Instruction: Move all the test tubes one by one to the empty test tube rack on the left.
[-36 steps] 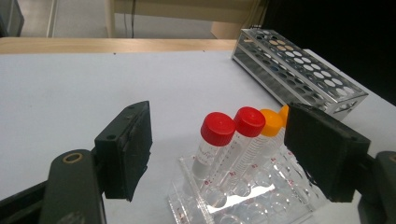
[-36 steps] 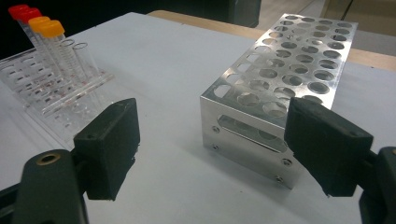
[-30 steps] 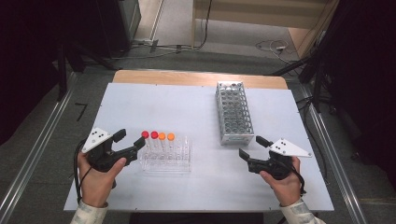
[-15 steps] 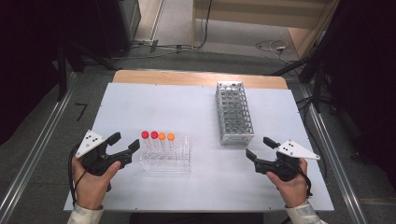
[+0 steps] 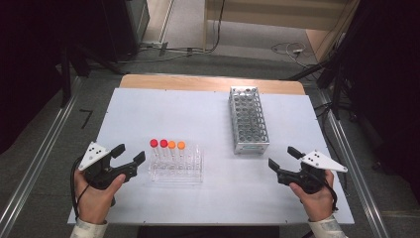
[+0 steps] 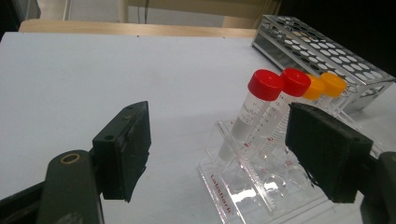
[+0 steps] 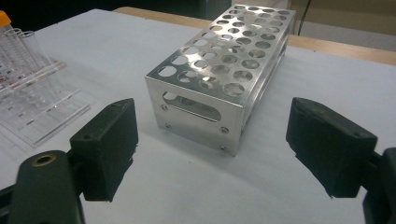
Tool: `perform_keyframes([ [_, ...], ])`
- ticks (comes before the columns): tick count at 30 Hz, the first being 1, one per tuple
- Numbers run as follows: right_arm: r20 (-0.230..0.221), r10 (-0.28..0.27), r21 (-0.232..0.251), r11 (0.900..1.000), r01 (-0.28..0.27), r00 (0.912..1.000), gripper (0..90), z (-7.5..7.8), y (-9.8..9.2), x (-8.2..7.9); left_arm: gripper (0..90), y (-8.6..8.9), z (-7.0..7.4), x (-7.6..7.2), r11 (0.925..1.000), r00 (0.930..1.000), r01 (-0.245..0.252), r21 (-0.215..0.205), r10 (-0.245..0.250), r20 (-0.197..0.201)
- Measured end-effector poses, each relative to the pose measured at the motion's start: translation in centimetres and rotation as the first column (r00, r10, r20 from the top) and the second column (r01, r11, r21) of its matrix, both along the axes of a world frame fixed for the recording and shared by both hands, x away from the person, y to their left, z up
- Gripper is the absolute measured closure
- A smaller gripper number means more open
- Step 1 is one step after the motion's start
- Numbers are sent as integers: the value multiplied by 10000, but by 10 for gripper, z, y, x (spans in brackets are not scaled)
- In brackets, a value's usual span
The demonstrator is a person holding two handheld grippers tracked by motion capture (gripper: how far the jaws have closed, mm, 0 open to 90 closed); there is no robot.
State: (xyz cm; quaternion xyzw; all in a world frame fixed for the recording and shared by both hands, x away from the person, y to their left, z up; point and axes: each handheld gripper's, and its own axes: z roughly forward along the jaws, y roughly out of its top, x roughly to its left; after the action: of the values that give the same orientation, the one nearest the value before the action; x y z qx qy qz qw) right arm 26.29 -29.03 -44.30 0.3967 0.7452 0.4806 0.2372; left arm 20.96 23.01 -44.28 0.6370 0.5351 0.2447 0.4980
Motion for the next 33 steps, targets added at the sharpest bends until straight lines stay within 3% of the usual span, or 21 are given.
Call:
perform_keyframes([
  [12, -128, -186, -105, 9998, 185, 9997, 112, -4, -13, -1, 212, 6, -6, -1, 9997, 9997, -238, 21, 238, -102],
  [33, -173, -987, -219, 9949, 983, 9950, 112, -8, -42, -6, 202, 14, -15, -3, 9987, 9983, -517, 42, 517, -256],
])
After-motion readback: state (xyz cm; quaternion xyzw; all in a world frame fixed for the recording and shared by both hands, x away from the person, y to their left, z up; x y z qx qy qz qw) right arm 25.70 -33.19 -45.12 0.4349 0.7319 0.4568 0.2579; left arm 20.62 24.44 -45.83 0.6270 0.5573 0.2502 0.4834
